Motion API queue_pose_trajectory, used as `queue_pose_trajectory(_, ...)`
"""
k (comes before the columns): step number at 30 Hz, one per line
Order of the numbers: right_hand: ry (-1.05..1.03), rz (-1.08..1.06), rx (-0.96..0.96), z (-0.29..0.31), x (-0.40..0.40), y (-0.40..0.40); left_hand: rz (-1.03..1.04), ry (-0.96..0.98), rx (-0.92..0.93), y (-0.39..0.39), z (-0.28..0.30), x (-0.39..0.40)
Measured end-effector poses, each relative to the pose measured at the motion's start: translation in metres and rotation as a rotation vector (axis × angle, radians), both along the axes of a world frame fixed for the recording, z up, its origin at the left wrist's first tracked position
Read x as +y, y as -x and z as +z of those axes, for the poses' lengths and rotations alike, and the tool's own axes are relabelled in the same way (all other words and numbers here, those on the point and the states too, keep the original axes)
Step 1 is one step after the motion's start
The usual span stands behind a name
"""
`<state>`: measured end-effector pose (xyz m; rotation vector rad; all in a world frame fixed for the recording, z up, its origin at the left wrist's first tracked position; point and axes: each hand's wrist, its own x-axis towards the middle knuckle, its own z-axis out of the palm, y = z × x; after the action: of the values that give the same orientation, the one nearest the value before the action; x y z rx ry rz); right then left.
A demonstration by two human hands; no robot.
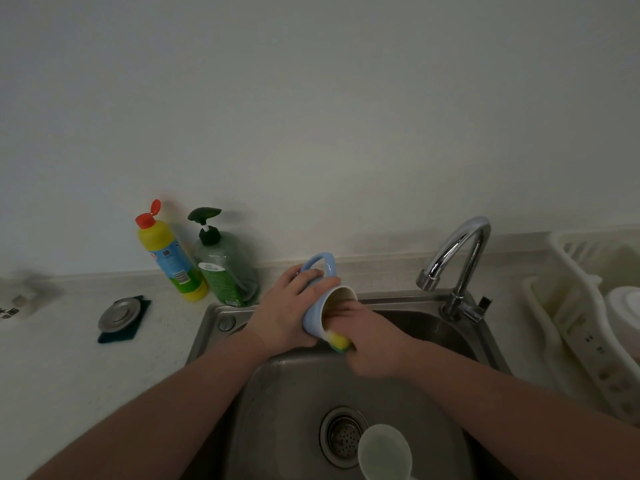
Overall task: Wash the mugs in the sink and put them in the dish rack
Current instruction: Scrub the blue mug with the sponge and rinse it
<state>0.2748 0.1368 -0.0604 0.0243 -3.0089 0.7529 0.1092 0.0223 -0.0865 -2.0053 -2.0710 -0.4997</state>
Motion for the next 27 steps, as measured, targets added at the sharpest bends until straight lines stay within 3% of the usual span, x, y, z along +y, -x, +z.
queue_pose_trajectory(3,0.204,-0.043,-0.003,0.000,-0.006,-0.003,0.003,-0.033,0.021,-0.001,-0.001,-0.001)
queue_pose_trajectory(6,0.236,-0.082,-0.002,-0.005,-0.009,-0.005,0.021,-0.026,0.002,-0.001,-0.003,-0.003)
queue_pose_trajectory(9,-0.024,-0.013,-0.076,-0.015,-0.003,-0.006,0.020,0.008,-0.015,-0.001,-0.004,-0.006)
queue_pose_trajectory(11,-0.215,0.054,-0.019,-0.022,0.003,-0.007,0.009,0.034,-0.027,-0.005,-0.005,-0.007)
queue_pose_trajectory(14,-0.304,0.020,-0.046,-0.035,0.010,-0.003,-0.004,0.059,-0.038,-0.008,-0.008,-0.005)
queue_pose_trajectory(17,-0.259,-0.010,-0.063,-0.026,-0.001,0.002,-0.050,0.049,-0.037,-0.009,-0.009,-0.003)
queue_pose_trajectory(19,-0.070,-0.097,-0.152,-0.024,-0.005,0.003,-0.082,0.020,-0.045,-0.011,-0.006,-0.003)
queue_pose_trajectory(22,0.207,-0.183,-0.110,-0.025,-0.008,-0.006,-0.106,-0.017,-0.059,-0.012,-0.003,-0.005)
queue_pose_trajectory(27,0.176,-0.151,-0.125,-0.025,-0.009,-0.012,-0.073,0.016,-0.119,-0.021,-0.008,-0.008)
